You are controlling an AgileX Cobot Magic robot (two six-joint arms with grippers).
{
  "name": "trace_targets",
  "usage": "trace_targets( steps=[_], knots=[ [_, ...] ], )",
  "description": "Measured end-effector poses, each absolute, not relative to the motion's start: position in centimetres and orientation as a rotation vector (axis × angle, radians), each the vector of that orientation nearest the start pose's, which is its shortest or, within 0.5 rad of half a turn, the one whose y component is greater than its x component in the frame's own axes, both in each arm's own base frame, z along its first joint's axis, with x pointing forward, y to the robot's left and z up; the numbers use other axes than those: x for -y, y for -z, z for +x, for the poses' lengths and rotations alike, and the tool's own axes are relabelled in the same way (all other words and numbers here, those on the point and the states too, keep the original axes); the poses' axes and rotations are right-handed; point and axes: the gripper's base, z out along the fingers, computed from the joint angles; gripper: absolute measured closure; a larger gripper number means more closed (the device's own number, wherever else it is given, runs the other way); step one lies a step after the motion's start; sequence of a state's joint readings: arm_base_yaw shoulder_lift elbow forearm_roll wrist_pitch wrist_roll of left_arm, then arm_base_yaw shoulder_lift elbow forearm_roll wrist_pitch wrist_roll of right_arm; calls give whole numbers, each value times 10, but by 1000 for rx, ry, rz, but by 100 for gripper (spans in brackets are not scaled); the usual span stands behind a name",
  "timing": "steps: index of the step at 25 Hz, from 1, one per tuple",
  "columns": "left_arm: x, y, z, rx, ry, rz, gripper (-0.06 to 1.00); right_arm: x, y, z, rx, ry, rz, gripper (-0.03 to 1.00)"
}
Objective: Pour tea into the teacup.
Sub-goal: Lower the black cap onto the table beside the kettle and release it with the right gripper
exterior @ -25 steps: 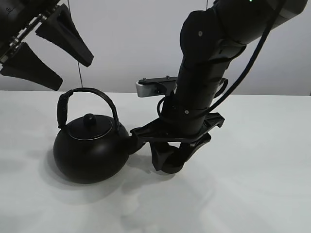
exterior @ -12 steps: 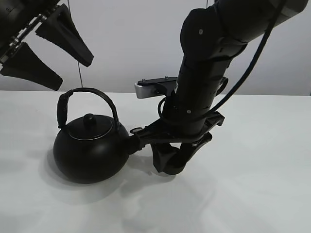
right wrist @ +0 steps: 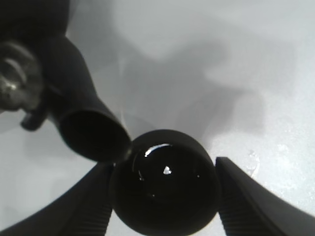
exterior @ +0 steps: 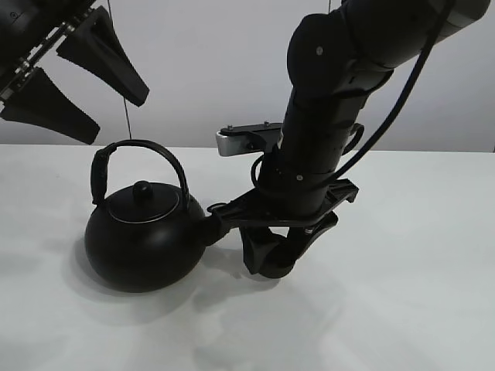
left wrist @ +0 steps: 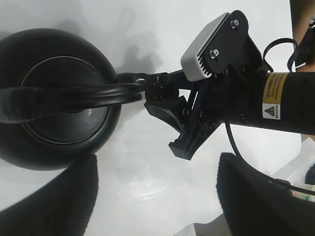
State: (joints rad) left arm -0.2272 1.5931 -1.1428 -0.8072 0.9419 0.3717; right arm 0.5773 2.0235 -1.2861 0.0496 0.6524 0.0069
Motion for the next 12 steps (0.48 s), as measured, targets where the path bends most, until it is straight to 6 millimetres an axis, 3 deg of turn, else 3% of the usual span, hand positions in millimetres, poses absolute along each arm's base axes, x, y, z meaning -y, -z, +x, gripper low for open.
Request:
trace_targets(
  steps=[12],
  knots=[
    [124, -269, 299, -2666, 966, 260, 45, -218, -138, 330, -2789, -161, -764, 57]
  ],
)
